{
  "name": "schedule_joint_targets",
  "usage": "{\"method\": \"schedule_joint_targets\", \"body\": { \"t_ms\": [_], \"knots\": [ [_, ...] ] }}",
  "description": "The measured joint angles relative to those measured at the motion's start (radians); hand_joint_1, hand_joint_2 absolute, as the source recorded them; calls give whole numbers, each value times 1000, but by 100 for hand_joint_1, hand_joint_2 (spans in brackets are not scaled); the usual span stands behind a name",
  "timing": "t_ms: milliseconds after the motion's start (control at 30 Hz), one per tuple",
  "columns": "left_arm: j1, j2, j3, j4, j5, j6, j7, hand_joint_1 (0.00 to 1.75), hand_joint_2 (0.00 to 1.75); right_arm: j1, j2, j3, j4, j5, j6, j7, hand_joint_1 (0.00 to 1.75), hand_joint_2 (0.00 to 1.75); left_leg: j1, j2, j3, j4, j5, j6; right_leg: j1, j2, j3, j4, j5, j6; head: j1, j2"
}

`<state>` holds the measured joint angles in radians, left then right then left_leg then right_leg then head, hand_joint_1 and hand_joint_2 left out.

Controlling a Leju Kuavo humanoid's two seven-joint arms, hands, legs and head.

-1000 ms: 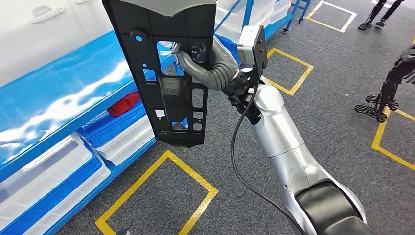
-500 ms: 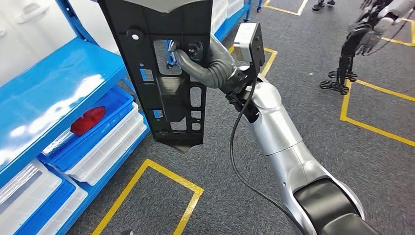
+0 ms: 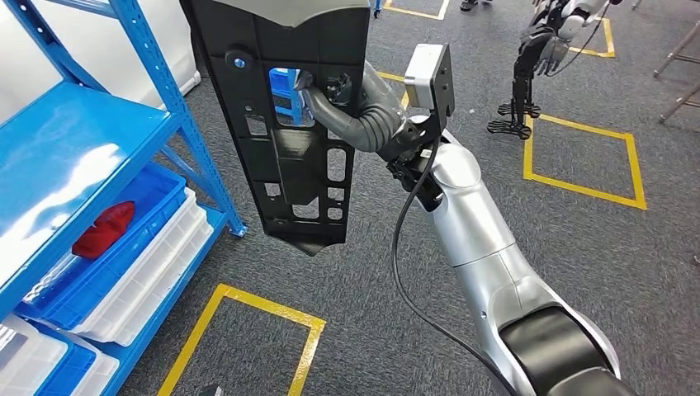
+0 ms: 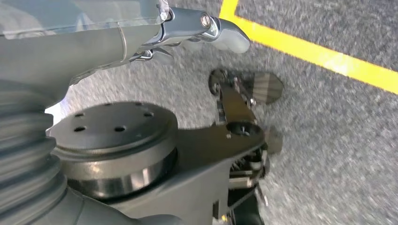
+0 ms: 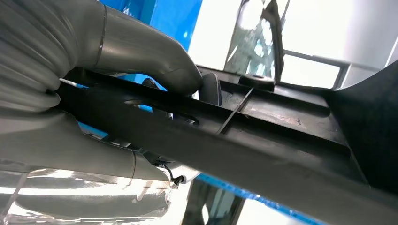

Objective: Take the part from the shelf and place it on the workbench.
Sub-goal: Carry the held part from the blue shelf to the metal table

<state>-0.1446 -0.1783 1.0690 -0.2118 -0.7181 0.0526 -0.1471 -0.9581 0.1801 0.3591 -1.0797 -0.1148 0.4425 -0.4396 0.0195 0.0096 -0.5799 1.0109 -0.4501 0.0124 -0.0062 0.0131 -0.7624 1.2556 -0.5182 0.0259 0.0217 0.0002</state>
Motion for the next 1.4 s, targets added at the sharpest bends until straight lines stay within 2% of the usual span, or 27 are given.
{"method": "schedule_joint_targets", "body": {
  "t_ms": [33,67,100,167,233,267,333,367,433,500,533,567,600,633,700,767,833,867,933,1000,1067,1100,1133,1200,1267,1333,1400],
  "knots": [
    [1,0,0,0,0,0,0,0,175,3,-1,0,0,0,0,0,175,175,-2,14,0,0,-1,1,-2,-4,-25,51,-14,1,0,0],
    [1,1,0,0,0,0,0,0,175,5,-1,0,0,0,0,0,175,175,-3,26,1,0,-2,2,-4,-6,-30,61,-9,2,1,0],
    [0,1,0,0,0,0,1,0,175,6,-2,0,0,0,0,-1,175,175,-5,38,3,0,-4,1,-5,-10,-15,33,13,1,0,0],
    [-2,1,0,0,0,0,1,0,175,4,-2,0,0,0,0,-1,175,175,-7,60,9,0,-9,-2,-1,-41,67,-117,74,-8,0,0],
    [-3,0,0,0,-1,0,1,0,175,1,-2,0,0,0,0,-2,175,175,-11,77,15,0,-14,-10,11,-71,126,-229,105,-20,0,0],
    [-3,0,0,0,-1,0,1,0,175,0,-2,0,0,0,0,-2,175,175,-13,85,17,-1,-15,-15,16,-74,132,-244,104,-25,-1,0],
    [-4,0,0,0,-2,0,1,0,175,0,-3,0,-1,1,0,-2,175,175,-13,100,20,-5,-18,-27,16,-51,132,-249,109,-34,-1,0],
    [-5,0,0,0,-2,0,2,0,175,0,-4,0,-2,1,0,-3,175,175,-11,93,21,0,-25,-32,14,-41,136,-256,112,-39,-2,0],
    [-5,0,0,0,-3,0,2,0,175,-2,-3,0,-5,1,0,-4,175,175,-8,50,-4,65,-68,-39,7,-20,146,-269,118,-49,-5,0],
    [-2,0,0,0,-3,0,4,0,175,-1,-1,1,-5,2,1,-4,175,175,-6,7,-68,200,-128,-43,8,2,147,-270,119,-54,-9,0],
    [0,0,0,0,-4,0,5,0,175,1,-1,1,-5,2,1,-3,175,175,-6,0,-99,258,-145,-45,9,15,146,-268,118,-54,-10,0],
    [1,0,0,0,-4,0,5,0,175,4,-1,2,-5,3,1,-3,175,175,-6,-3,-116,284,-142,-47,9,29,145,-265,118,-55,-10,0],
    [1,0,0,0,-4,0,5,0,175,5,-1,2,-5,3,1,-2,175,175,-5,-4,-115,271,-119,-48,9,43,144,-261,117,-54,-11,0],
    [1,1,0,0,-4,0,6,0,175,4,-1,2,-5,3,1,-2,175,175,-3,-9,-96,222,-81,-49,9,58,143,-256,115,-52,-11,0],
    [0,2,0,0,-4,0,6,0,175,1,-1,2,-5,3,1,-2,175,175,3,-45,-40,90,-18,-47,8,85,138,-243,110,-45,-10,0],
    [-1,2,0,0,-4,0,6,0,175,-3,0,2,-5,4,1,-2,175,175,5,-77,-12,25,-5,-41,5,107,126,-234,110,-34,-10,0],
    [-3,2,0,0,-4,0,6,0,175,-3,-1,1,-6,4,0,-2,175,175,3,-67,-10,18,-7,-29,1,128,116,-235,115,-21,-10,0],
    [-4,1,-1,0,-4,0,6,0,175,-2,-2,0,-6,4,0,-2,175,175,3,-55,-8,13,-4,-21,1,122,113,-233,114,-16,-10,0],
    [-5,0,-1,0,-4,1,6,0,175,-4,-4,-1,-6,4,0,-2,175,175,4,-30,-5,2,3,-8,4,69,87,-182,82,-7,-2,0],
    [-4,1,-1,0,-4,1,6,0,175,-2,-5,-2,-6,4,-1,-2,175,175,-1,-4,-4,-2,4,-1,1,11,26,-55,19,2,5,0],
    [-2,2,0,0,-4,1,6,0,175,4,-6,-2,-5,4,-2,-2,175,175,-5,23,-4,-1,2,1,-5,-3,-24,44,-10,9,6,0],
    [-2,2,0,0,-4,1,6,0,175,6,-7,-2,-5,4,-2,-2,175,175,-6,36,-3,-1,0,0,-7,-6,-22,40,1,10,6,0],
    [-3,2,0,0,-4,1,6,0,175,7,-8,-2,-6,4,-3,-1,175,175,-7,48,-1,0,-2,-1,-7,-12,1,-5,29,9,6,0],
    [-4,2,0,0,-4,1,6,0,175,5,-8,-2,-6,4,-4,-1,175,175,-10,68,5,1,-9,-7,0,-50,79,-150,87,1,6,0],
    [-4,2,0,0,-3,1,6,0,175,3,-7,-1,-8,4,-6,-1,175,175,-15,85,11,2,-16,-16,10,-77,121,-231,106,-13,5,0],
    [-5,2,0,0,-3,1,6,0,175,2,-8,-2,-9,4,-8,-1,175,175,-17,104,18,0,-22,-27,14,-62,122,-239,104,-26,5,0],
    [-7,1,0,0,-3,1,6,0,175,1,-8,-2,-12,5,-10,-1,175,175,-13,88,17,14,-37,-38,10,-39,129,-248,107,-37,4,0]
  ]
}}
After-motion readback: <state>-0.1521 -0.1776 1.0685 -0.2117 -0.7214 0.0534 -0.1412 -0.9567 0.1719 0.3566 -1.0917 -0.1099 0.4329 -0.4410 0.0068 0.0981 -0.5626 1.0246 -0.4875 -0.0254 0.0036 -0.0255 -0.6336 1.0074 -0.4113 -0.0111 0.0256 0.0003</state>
